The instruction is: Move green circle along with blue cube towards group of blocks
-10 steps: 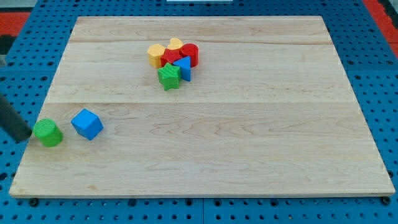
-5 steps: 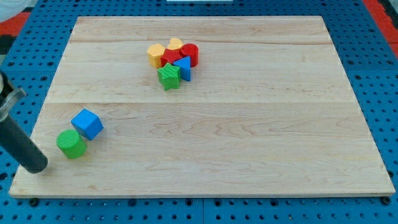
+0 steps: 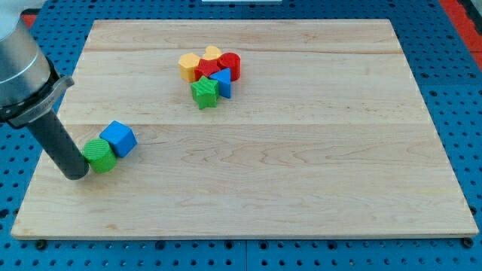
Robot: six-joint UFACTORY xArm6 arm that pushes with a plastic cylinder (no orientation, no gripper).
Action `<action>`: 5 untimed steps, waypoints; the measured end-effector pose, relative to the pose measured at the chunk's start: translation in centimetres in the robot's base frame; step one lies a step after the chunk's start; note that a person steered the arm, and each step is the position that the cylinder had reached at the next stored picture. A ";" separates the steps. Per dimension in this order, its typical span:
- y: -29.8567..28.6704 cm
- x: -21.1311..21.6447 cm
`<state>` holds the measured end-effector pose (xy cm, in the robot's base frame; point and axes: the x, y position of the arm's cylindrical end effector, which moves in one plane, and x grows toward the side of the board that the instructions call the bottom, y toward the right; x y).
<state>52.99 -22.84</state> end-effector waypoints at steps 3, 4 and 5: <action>3.5 -1.8; 4.0 -4.9; 5.9 -6.0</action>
